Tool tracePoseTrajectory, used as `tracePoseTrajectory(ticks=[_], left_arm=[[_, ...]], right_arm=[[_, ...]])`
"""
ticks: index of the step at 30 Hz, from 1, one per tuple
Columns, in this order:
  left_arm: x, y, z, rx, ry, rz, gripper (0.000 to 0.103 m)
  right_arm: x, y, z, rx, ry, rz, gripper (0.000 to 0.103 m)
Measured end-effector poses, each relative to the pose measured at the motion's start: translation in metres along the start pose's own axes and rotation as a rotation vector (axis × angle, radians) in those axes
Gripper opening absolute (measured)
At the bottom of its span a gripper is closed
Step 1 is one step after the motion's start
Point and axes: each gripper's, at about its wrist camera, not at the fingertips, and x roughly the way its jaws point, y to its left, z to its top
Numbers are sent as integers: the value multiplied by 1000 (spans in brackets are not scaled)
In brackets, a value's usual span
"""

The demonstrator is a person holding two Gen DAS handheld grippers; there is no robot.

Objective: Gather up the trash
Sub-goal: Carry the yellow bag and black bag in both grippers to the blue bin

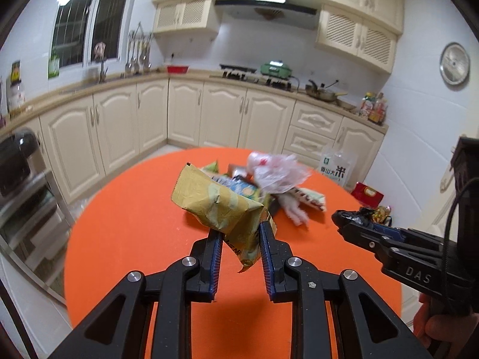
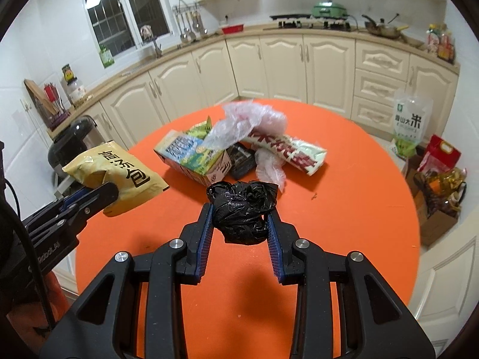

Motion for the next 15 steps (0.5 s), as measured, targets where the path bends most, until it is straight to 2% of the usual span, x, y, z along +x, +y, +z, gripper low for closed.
tracePoseTrajectory(ticks=[15], left_arm=[[-116,-76,-53,141,-155,16,20]], right_arm=[[-99,-16,8,15,-200,-3,32]])
